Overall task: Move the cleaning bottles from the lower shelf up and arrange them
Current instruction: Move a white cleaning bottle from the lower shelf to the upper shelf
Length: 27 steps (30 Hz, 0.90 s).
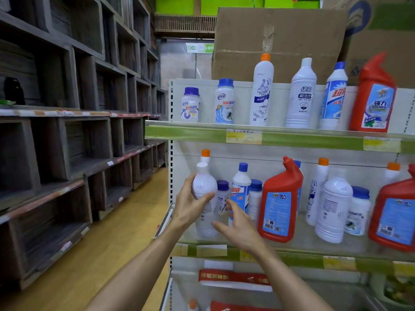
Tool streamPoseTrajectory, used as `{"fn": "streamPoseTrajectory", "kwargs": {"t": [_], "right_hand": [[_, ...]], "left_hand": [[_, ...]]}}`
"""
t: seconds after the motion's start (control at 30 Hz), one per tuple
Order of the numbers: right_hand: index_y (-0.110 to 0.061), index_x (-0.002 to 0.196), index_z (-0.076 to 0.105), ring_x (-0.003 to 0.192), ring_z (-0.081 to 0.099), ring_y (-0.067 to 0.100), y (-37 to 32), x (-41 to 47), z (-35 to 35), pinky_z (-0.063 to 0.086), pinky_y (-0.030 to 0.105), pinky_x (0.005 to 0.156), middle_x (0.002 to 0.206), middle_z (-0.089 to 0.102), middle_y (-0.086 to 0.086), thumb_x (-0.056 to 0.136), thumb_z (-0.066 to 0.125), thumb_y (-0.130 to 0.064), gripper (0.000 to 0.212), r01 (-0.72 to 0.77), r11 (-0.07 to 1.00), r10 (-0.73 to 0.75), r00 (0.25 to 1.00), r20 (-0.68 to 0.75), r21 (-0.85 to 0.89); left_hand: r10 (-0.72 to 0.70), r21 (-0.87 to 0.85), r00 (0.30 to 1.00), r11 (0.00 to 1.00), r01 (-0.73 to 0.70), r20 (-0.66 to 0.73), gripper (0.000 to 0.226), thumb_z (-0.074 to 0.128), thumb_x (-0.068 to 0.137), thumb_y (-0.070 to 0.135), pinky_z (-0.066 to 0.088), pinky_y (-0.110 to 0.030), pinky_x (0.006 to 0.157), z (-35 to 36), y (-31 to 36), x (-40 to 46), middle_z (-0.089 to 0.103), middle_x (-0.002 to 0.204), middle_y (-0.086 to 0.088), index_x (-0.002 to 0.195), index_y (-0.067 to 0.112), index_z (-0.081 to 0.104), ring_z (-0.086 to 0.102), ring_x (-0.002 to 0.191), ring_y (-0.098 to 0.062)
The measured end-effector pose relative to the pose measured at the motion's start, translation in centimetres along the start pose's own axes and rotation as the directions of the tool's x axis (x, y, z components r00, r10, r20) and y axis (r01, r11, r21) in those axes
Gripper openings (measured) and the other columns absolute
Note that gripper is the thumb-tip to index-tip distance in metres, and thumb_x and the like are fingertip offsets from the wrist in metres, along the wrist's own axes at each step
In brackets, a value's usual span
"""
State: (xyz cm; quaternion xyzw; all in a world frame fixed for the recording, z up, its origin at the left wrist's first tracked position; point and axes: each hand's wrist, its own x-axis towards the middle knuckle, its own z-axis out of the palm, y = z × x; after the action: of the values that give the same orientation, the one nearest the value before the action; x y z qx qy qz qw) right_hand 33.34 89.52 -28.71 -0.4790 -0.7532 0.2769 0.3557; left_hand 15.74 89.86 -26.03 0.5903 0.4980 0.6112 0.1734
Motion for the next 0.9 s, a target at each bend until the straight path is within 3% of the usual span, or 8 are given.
{"fn": "streamPoseTrajectory", "kwargs": {"t": [0.1,0.17,0.27,0.43,0.53,0.63,0.8,0.9], "right_hand": [[-0.042,0.153,0.02,0.126,0.041,0.006,-0.9,-1.1,0.1,0.04,0.033,0.1,0.154,0.039,-0.007,0.073,0.076,-0.059,0.099,0.032,0.998,-0.032,0.999,0.013,0.05],[-0.048,0.146,0.02,0.124,0.047,0.012,-1.9,-1.8,0.2,0.047,0.04,0.099,0.148,0.044,-0.006,0.066,0.079,-0.059,0.1,0.053,0.998,-0.053,0.999,-0.011,0.036],[-0.046,0.15,0.015,0.124,0.048,0.018,-3.7,-2.8,-0.6,0.048,0.042,0.096,0.143,0.043,-0.008,0.064,0.083,-0.054,0.111,0.098,0.994,-0.092,0.989,-0.117,0.041],[-0.033,0.151,0.031,0.124,0.052,0.02,-7.6,-4.3,-3.8,0.049,0.046,0.101,0.138,0.052,-0.002,0.071,0.084,-0.044,0.097,0.248,0.968,-0.232,0.946,-0.226,0.045],[-0.043,0.143,0.04,0.112,0.061,0.009,-10.7,-5.2,-5.9,0.054,0.033,0.092,0.125,0.062,-0.011,0.066,0.082,-0.048,0.088,0.271,0.949,-0.234,0.948,-0.217,0.161],[-0.063,0.115,0.043,0.094,0.066,-0.004,-14.0,-5.9,-8.2,0.053,0.014,0.074,0.111,0.066,-0.02,0.057,0.083,-0.054,0.071,0.207,0.935,-0.154,0.968,-0.196,0.289],[-0.028,0.117,0.058,0.092,0.075,0.013,-18.9,-6.0,-12.9,0.059,0.028,0.073,0.108,0.076,-0.001,0.057,0.087,-0.048,0.07,0.067,0.785,-0.076,0.997,-0.01,0.616],[-0.009,0.125,0.058,0.09,0.074,0.027,-21.1,-5.9,-15.3,0.06,0.046,0.073,0.108,0.075,0.012,0.067,0.084,-0.045,0.073,-0.115,0.631,-0.083,0.973,0.215,0.767]], "left_hand": [[0.041,-0.088,0.999,0.995,-0.04,0.011,0.062,0.082,0.082,0.032,0.058,-0.019,0.074,-0.6,1.4,-1.3,0.064,0.119,0.011,0.135,0.03,0.05,0.064,0.097,0.008],[0.052,-0.158,0.999,0.986,-0.049,0.015,0.058,0.082,0.082,0.034,0.061,-0.029,0.081,-1.1,3.1,-1.6,0.067,0.121,0.008,0.132,0.033,0.053,0.068,0.103,-0.004],[0.042,-0.295,0.999,0.954,-0.045,-0.016,0.053,0.083,0.077,0.04,0.061,-0.033,0.081,-1.8,6.2,-1.8,0.072,0.118,0.008,0.124,0.038,0.058,0.072,0.103,-0.014],[-0.05,-0.443,0.993,0.897,-0.002,-0.107,0.079,0.084,0.066,0.053,0.056,-0.027,0.071,-2.8,11.8,-1.7,0.072,0.115,-0.001,0.13,0.019,0.054,0.073,0.092,-0.009],[-0.094,-0.494,0.993,0.868,0.046,-0.072,0.082,0.083,0.063,0.055,0.059,-0.039,0.079,-3.9,16.0,-0.7,0.074,0.111,-0.007,0.128,0.017,0.053,0.073,0.094,-0.016],[-0.09,-0.473,0.996,0.878,0.081,0.003,0.075,0.083,0.066,0.053,0.056,-0.048,0.095,-5.1,20.9,0.5,0.072,0.118,-0.014,0.126,0.018,0.056,0.071,0.102,-0.024],[-0.129,-0.531,0.99,0.835,0.143,0.064,0.052,0.073,0.088,0.041,0.058,-0.043,0.09,-6.8,27.6,2.8,0.072,0.107,-0.004,0.128,0.013,0.055,0.072,0.092,-0.018],[-0.168,-0.579,0.979,0.79,0.203,0.114,0.059,0.065,0.092,0.048,0.056,-0.049,0.093,-7.7,30.4,3.9,0.069,0.106,-0.009,0.129,0.004,0.055,0.069,0.093,-0.024]]}}
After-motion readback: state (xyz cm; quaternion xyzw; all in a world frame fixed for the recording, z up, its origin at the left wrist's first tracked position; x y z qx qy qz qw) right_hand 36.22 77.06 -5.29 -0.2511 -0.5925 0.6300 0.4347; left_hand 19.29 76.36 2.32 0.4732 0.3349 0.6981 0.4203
